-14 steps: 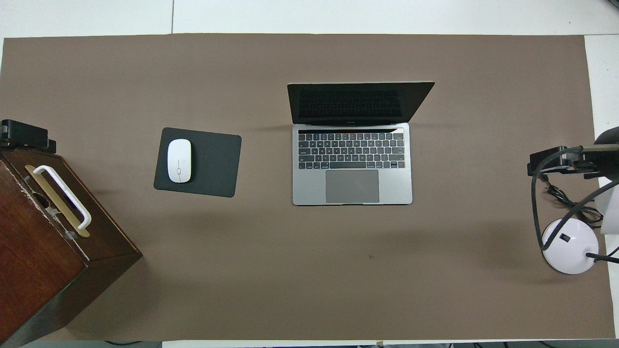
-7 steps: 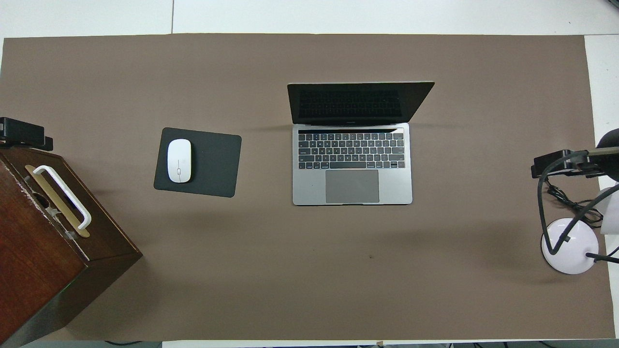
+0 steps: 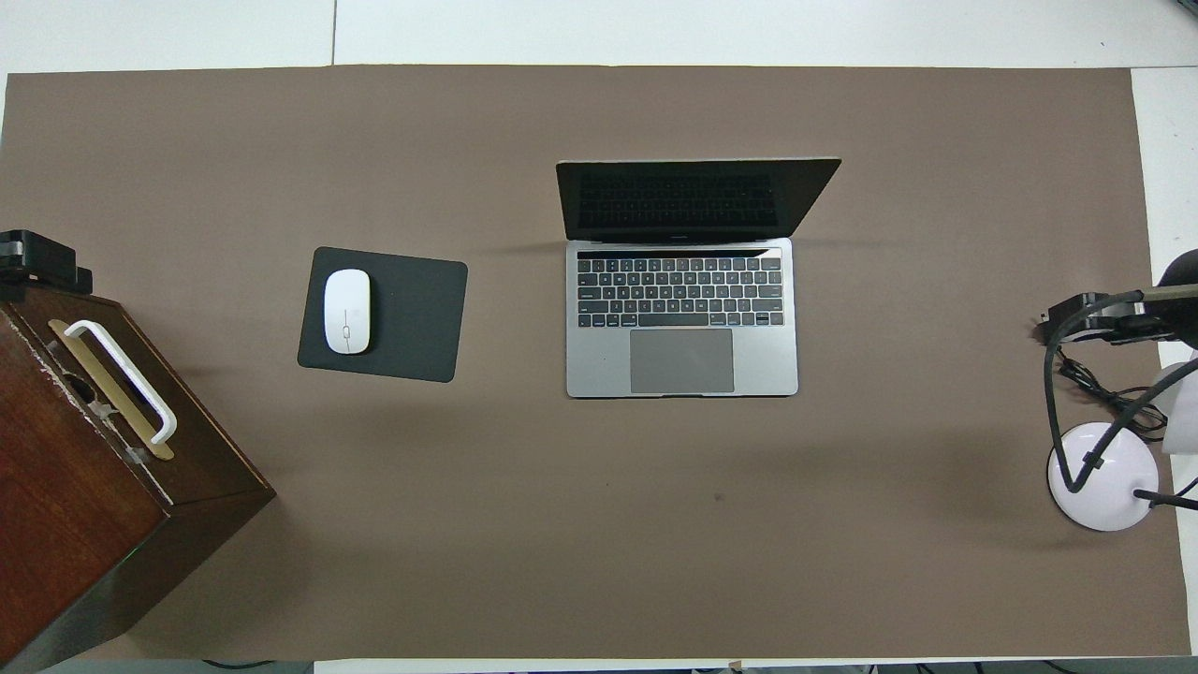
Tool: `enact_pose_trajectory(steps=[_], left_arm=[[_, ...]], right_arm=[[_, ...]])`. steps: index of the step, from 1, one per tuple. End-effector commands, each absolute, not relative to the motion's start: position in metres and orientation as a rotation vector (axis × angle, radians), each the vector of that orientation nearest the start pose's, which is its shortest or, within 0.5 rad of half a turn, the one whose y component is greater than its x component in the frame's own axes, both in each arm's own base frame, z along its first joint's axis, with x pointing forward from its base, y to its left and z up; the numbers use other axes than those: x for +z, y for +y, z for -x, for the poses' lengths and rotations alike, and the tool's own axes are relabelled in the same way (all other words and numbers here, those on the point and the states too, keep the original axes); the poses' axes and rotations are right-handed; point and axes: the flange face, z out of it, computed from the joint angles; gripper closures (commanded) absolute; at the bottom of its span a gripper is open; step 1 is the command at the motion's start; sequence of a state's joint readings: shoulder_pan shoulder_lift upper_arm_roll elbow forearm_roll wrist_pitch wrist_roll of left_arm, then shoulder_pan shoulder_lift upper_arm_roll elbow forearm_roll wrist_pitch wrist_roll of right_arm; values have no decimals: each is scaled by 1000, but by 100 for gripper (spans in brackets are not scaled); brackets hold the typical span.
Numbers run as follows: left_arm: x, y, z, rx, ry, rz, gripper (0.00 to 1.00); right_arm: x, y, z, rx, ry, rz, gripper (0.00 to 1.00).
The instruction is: Close laptop with both arms
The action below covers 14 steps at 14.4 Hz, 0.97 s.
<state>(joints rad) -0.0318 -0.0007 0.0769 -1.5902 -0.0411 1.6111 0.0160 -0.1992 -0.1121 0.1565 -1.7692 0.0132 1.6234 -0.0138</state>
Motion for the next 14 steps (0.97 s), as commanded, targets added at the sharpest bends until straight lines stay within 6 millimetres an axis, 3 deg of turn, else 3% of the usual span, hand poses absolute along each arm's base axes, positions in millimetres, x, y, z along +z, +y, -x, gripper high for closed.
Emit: enact_pose_trajectory(steps=[1,4,8,10,13,14], left_arm=[[620,24,-553,-60,-71,3176,100],[614,22,-552,-70,-60,3178,100],[598,11,-544,-113,-61,3241,100],[595,1,-543,-115,-42,3260,100],[584,-18,-538,-151,-11,3318,100],[577,-37,-533,-189,37,3322,100]], right_arm=[[585,-29,-532,35,23,3140,100],[568,-48,-549,-2,-34,3142,100],[549,-53,-557,-5,-44,3138,100],[544,-55,-560,8,-129,3130,100],[530,-70,-568,37,-118,3109,100],[528,-71,-572,39,-115,3107,100]])
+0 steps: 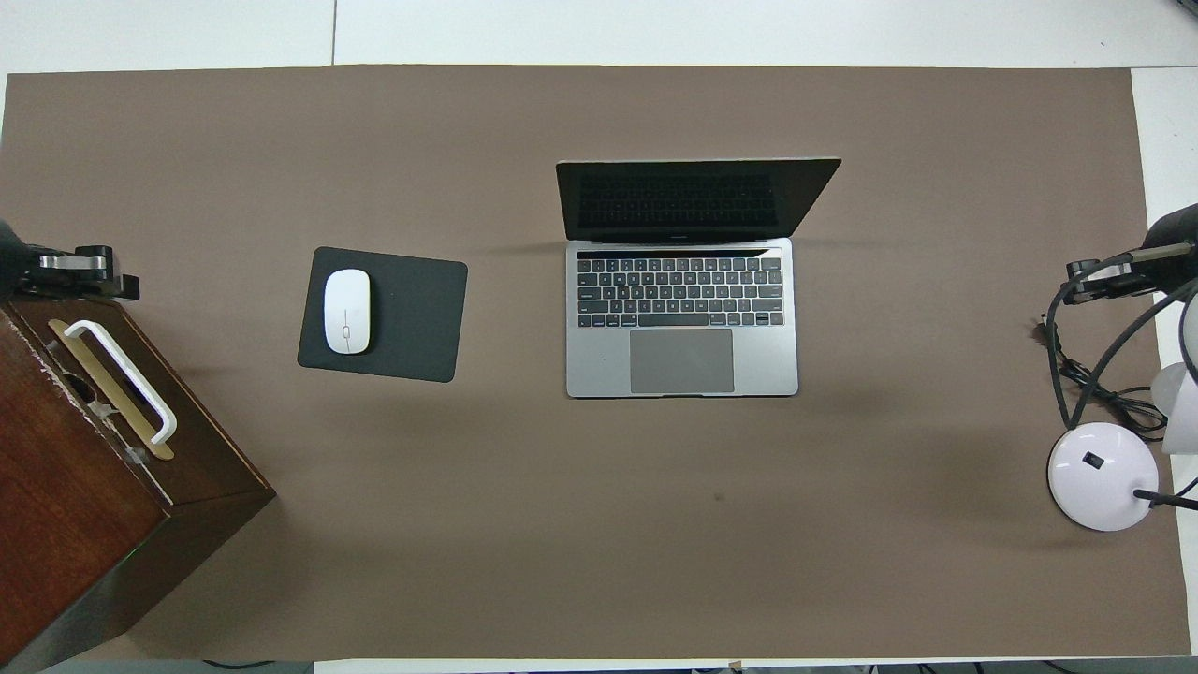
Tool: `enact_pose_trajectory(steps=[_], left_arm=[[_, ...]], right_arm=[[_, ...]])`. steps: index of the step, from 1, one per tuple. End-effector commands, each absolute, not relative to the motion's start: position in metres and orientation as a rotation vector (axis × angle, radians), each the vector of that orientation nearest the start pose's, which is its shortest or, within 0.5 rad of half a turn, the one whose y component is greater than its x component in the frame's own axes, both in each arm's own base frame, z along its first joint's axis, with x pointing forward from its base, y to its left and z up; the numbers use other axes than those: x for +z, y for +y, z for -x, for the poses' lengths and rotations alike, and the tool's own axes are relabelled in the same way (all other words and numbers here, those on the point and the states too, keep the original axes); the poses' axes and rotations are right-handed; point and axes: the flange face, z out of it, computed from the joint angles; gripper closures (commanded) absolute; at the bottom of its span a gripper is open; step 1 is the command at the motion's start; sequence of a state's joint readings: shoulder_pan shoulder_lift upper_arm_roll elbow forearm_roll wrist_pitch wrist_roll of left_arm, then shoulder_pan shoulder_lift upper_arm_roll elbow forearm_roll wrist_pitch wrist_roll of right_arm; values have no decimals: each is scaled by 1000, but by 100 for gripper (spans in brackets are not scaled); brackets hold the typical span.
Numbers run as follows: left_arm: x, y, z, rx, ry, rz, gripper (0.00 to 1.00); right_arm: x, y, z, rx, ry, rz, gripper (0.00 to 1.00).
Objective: Close laptop with both arms
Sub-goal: 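Move the left gripper to the laptop's near edge while the right gripper rises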
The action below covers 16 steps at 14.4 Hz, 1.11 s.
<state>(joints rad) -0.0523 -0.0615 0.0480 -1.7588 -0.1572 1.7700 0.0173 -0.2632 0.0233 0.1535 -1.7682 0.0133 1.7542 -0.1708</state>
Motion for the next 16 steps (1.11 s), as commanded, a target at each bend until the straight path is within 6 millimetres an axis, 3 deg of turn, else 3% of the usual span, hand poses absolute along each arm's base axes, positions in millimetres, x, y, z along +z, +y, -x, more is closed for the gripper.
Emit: enact_pose_trajectory(steps=[1,6,9,11,14,16], left_arm=[[567,-46,-528,-218,54,3323,100],[529,-80,-503,-398,98,3335,100],[519,-106,-494,-468,173,3330,100],[506,-126,-479,-508,237,3326,100],[479,-156,-453,-601,330,3313,100],[473,-175,-446,-633,377,3310,100]], right_arm=[[523,-75,-580,47,-113,3104,100],[498,-90,-616,84,-93,3074,100],[476,-80,-629,84,-75,3067,100],[454,-62,-646,33,-89,3069,100],[455,-23,-678,-24,29,3057,100],[449,11,-681,-8,89,3059,100]])
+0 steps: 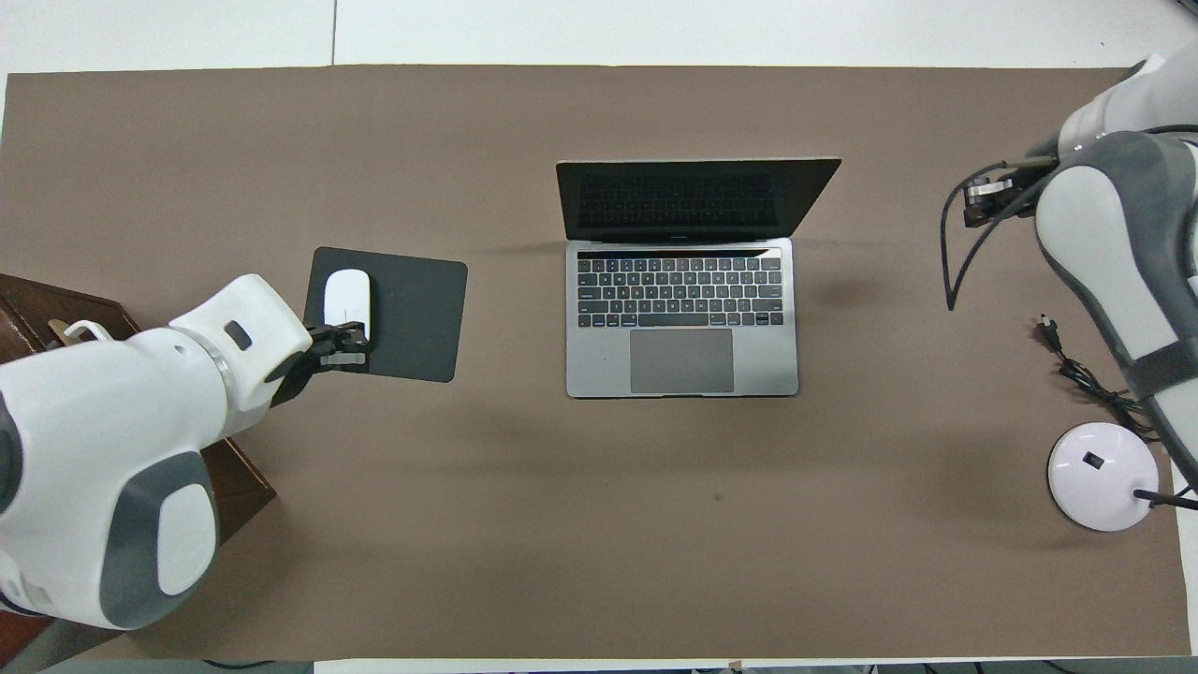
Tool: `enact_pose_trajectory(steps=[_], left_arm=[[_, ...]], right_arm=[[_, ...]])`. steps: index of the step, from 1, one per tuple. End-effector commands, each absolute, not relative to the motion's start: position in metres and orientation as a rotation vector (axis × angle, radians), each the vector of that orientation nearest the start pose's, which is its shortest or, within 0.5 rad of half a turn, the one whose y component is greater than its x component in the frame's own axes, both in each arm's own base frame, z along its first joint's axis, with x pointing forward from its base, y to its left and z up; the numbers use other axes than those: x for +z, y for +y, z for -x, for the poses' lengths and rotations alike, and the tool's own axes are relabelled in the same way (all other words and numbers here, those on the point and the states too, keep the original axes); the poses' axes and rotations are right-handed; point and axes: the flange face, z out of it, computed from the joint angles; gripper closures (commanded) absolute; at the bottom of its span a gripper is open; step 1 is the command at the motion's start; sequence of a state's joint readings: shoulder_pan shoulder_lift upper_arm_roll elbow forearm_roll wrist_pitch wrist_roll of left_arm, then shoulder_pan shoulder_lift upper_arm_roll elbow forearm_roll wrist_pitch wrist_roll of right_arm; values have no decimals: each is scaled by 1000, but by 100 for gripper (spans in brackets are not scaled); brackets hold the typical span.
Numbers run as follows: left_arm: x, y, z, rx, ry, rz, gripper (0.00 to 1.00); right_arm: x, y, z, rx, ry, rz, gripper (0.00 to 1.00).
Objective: Close laptop with both arms
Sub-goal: 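Move the left gripper to the laptop's near edge while the right gripper rises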
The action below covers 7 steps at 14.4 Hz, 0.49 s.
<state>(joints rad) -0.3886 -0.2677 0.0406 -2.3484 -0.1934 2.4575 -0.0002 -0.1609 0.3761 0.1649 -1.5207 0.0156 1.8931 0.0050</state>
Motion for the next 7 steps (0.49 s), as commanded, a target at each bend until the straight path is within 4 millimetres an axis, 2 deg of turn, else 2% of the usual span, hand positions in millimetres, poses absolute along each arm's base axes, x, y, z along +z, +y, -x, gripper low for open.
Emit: enact_pose_trajectory(steps=[1,2,7], left_arm=[[470,-185,-443,-640,409,3309,100],[467,-194,-440,-659,434,3307,100],[427,-244,-422,-779,568,3275,100]], right_arm=[[445,20,-683,-4,111,3058,100],[447,25,-686,-36,139,3053,100],[448,63,-686,-62,255,3059,100]])
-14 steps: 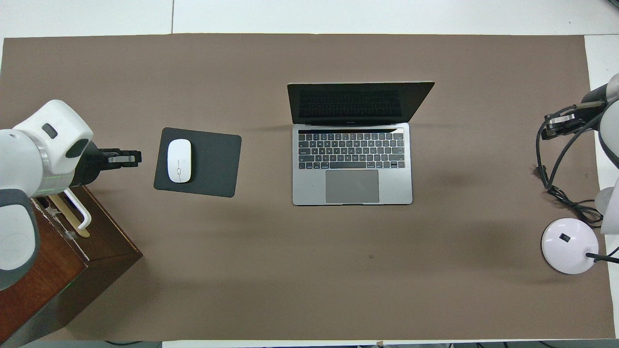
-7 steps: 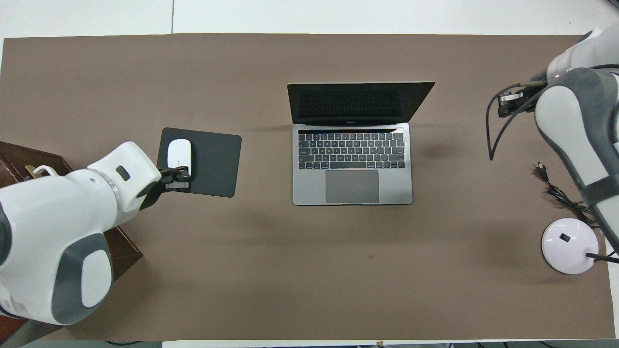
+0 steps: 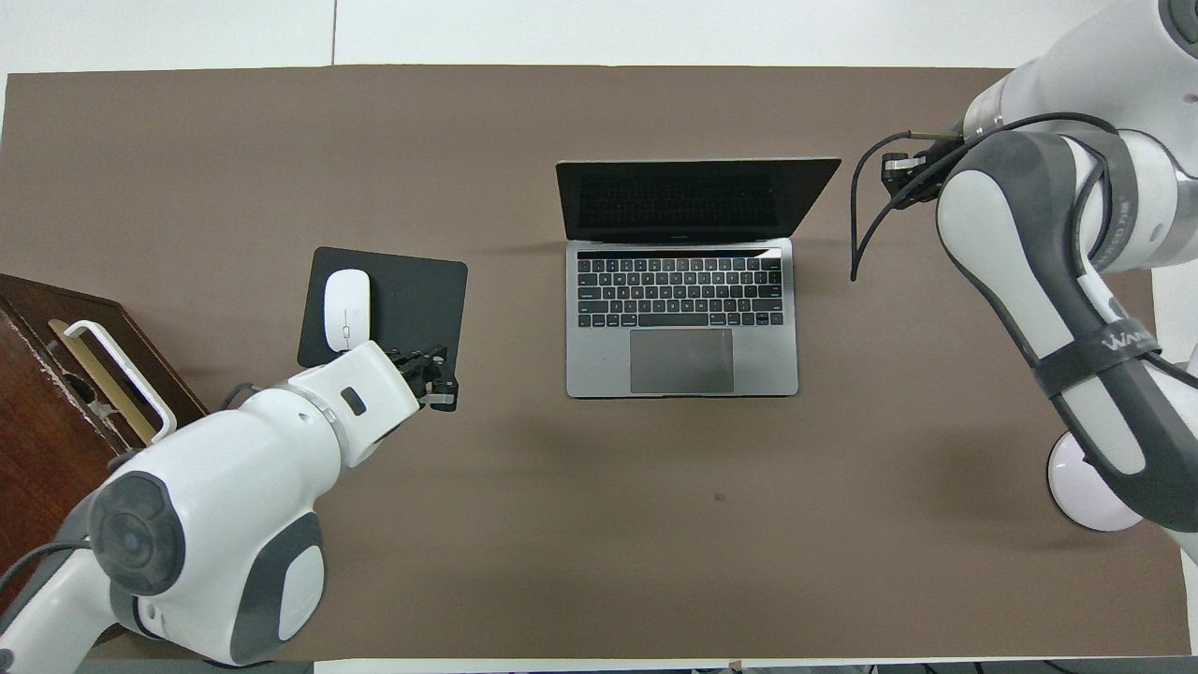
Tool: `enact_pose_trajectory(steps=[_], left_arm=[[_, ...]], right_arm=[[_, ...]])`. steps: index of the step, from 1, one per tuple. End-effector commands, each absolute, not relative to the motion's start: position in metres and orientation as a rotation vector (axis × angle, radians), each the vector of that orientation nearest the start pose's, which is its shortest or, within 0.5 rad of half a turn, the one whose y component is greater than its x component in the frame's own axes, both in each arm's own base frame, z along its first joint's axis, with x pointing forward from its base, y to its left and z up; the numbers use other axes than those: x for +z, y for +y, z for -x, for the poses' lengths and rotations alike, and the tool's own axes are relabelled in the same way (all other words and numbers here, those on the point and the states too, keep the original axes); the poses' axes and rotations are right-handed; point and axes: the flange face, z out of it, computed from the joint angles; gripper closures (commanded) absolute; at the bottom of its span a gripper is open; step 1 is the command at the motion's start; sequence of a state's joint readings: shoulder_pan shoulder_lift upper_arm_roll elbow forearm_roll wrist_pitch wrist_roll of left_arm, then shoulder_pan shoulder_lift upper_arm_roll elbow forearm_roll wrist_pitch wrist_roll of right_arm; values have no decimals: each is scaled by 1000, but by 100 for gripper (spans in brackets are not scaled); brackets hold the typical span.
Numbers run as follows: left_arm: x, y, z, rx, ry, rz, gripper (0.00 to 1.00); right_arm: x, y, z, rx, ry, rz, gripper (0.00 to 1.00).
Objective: Close laptop with both arms
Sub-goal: 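Move the left gripper to the laptop's near edge while the right gripper rises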
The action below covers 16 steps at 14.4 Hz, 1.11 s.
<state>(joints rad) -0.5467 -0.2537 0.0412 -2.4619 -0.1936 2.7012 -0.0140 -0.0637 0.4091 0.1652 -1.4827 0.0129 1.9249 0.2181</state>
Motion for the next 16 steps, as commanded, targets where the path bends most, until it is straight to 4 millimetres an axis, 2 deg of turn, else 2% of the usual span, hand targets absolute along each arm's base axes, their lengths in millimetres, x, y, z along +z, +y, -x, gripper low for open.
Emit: enact_pose_trajectory(steps=[1,7,11,13,16], left_arm=[[417,-251,-422,-796,583,3266,100],[376,-294,-418,-950,643,3231,100],[363,-305,-418,-995,663,3215,100],[358,-316,-413,-1024,699,3206,100],[333,-331,-407,-1087,743,3176,100]], right_arm=[[450,67,-686,-71,278,3061,100],[451,113,-680,-88,435,3051,100],[447,115,-678,-81,458,3067,100],[446,112,-679,-80,451,3071,100],[451,104,-680,-78,447,3080,100]])
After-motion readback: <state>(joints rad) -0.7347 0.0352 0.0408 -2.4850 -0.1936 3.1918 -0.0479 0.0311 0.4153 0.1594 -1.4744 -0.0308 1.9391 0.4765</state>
